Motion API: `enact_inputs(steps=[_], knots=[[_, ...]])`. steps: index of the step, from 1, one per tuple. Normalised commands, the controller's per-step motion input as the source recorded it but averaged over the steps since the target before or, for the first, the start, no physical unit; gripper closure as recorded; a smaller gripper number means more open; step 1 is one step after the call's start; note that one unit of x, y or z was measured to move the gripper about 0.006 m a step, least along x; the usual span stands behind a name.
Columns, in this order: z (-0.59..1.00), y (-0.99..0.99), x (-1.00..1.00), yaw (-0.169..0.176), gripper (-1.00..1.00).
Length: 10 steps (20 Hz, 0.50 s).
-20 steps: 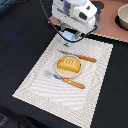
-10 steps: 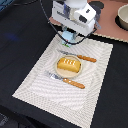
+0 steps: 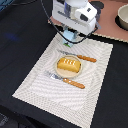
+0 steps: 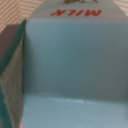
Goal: Interact with the objects in diverse but meaningful ways.
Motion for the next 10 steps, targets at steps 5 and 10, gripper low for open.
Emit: enact_inputs(steps=[5, 10], knots=[[0.43, -0.94, 0.22, 0.0, 1.0], [0.17, -0.95, 0.16, 0.0, 1.0]])
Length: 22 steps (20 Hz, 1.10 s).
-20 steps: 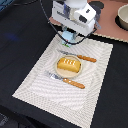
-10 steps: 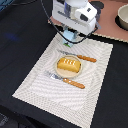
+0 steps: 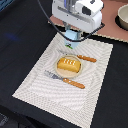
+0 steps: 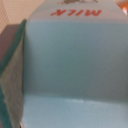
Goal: Interact with the objects in diverse but meaningful ways.
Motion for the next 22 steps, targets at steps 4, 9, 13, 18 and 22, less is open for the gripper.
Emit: enact_inputs(steps=[4, 9, 13, 18, 22], knots=[[0.1, -0.96, 0.14, 0.0, 1.0], [0.06, -0.95, 0.13, 0.0, 1.0], [0.05, -0.93, 0.11, 0.0, 1.0], [0.07, -0.9, 0.08, 0.0, 1.0], [0.01, -0.87, 0.1, -0.003, 1.0]])
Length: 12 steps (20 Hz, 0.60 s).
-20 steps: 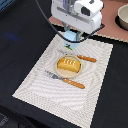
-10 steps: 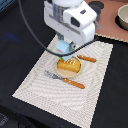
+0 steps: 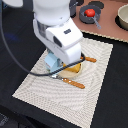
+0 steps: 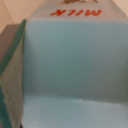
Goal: Interact with the objects in diverse but meaningful ways.
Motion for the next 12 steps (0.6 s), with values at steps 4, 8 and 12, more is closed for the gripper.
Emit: enact_inputs(steps=[4, 8, 12], knots=[[-0.02, -0.78, 0.04, -0.009, 1.0], [-0.31, -0.34, -0.29, 0.0, 1.0], [-0.38, -0.1, -0.36, 0.018, 1.0]])
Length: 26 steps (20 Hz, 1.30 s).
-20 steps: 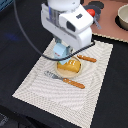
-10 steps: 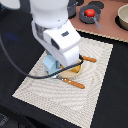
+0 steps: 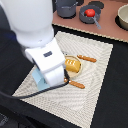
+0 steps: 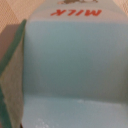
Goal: Interact with the objects in diverse but meaningful ways.
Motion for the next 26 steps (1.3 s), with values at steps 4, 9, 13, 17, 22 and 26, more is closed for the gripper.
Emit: enact_inputs(steps=[4, 9, 13, 17, 22, 26], knots=[[-0.3, 0.0, -0.34, 0.031, 1.0], [-0.14, 0.0, -0.24, 0.032, -1.0], [0.58, 0.01, -0.16, 0.002, -1.0], [1.0, 0.0, -0.26, 0.0, -1.0], [1.0, 0.02, -0.18, -0.003, -1.0], [1.0, 0.14, -0.02, -0.007, -1.0]])
